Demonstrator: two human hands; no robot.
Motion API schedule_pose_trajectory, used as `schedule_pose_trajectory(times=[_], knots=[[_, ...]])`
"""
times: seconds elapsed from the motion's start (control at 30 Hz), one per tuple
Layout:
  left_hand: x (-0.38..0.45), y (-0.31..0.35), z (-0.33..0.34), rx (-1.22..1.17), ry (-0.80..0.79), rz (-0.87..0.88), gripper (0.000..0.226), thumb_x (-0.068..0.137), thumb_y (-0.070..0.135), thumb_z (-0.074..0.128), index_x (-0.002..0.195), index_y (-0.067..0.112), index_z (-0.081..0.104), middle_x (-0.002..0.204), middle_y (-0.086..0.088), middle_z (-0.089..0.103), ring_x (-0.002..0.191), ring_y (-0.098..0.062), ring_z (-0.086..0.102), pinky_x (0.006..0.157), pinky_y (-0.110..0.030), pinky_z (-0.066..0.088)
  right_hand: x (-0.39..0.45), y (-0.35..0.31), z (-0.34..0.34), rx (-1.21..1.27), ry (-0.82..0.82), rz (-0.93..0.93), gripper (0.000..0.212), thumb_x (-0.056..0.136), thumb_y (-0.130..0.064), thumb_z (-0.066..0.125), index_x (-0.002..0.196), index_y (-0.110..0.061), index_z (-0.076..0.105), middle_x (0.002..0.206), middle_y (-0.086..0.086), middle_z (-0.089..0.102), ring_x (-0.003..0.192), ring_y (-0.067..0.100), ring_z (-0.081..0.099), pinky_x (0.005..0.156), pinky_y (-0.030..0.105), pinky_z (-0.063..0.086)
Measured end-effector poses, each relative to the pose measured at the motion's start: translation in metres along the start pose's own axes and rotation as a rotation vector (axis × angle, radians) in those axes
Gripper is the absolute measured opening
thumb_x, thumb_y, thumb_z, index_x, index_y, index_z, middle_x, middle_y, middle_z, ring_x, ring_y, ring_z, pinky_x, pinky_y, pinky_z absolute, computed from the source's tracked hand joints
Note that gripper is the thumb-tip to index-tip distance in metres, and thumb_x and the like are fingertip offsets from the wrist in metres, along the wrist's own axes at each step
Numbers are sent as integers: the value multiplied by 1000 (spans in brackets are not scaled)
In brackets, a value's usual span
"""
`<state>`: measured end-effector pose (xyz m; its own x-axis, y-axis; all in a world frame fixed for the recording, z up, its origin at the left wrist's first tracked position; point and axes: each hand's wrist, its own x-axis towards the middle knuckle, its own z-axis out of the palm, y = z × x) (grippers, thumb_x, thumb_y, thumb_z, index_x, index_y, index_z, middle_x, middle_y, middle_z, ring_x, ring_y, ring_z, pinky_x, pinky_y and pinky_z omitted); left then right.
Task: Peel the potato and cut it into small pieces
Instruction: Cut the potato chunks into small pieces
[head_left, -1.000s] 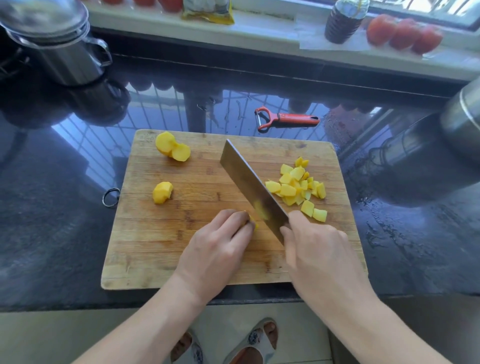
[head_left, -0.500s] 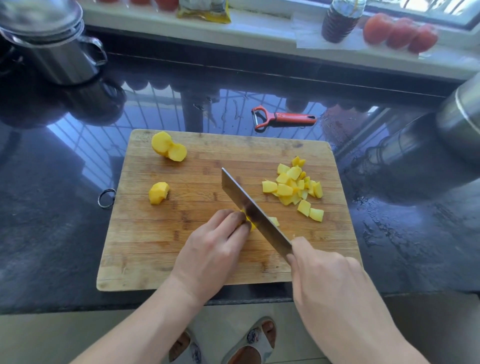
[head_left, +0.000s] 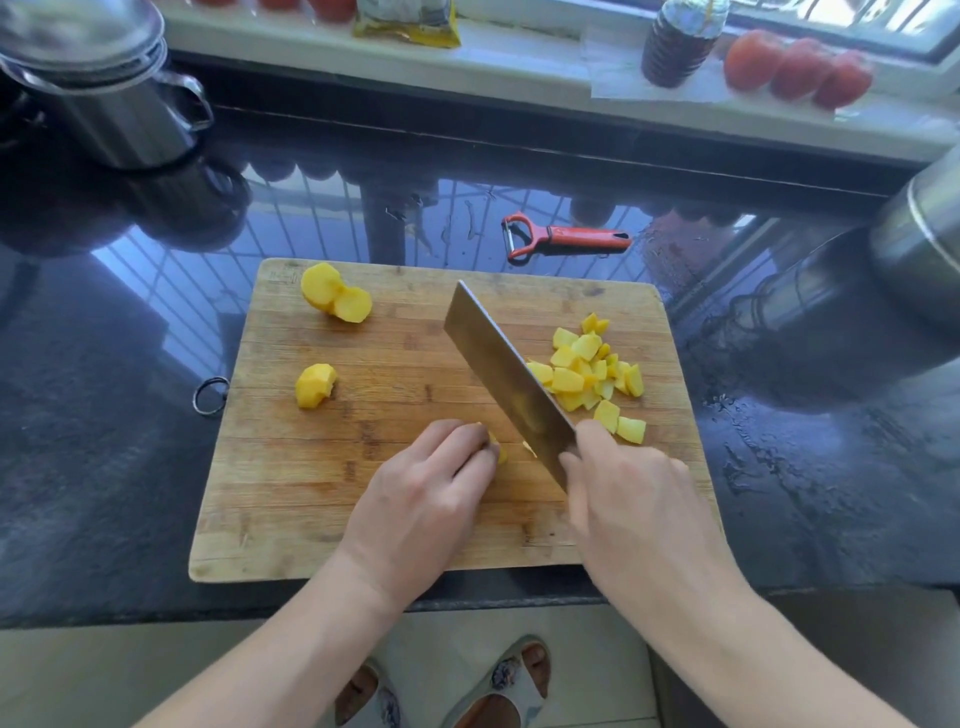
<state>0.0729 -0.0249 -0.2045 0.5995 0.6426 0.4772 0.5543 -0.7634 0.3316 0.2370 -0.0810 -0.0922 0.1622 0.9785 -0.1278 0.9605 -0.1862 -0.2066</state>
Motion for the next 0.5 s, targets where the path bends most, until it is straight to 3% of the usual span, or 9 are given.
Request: schedule_pose_trajectory(times=[0.13, 0.27, 0.5], knots=[[0, -1, 1, 14, -6, 7, 13, 99, -5, 62, 99, 1, 73, 106, -14, 70, 99, -31, 67, 91, -37, 57, -26, 1, -7, -30, -27, -16, 24, 101, -30, 47, 82, -31, 31, 53, -10, 41, 47, 25, 45, 43, 38, 37], [0, 0, 0, 11, -7, 8, 14, 97, -7, 62, 97, 3, 73, 103, -13, 69, 98, -32, 66, 91, -37, 56, -33, 0, -6, -141, -63, 10, 34, 96, -23, 57, 80, -30, 28, 51, -9, 43, 46, 23, 49, 40, 36, 27], [0, 0, -1, 4, -26, 14, 13, 97, -6, 63, 99, 2, 73, 105, -14, 70, 100, -33, 67, 93, -39, 56, -35, -4, -10, -210, -162, 45, 45, 91, -20, 63, 78, -29, 20, 49, -10, 30, 42, 19, 29, 40, 23, 7]])
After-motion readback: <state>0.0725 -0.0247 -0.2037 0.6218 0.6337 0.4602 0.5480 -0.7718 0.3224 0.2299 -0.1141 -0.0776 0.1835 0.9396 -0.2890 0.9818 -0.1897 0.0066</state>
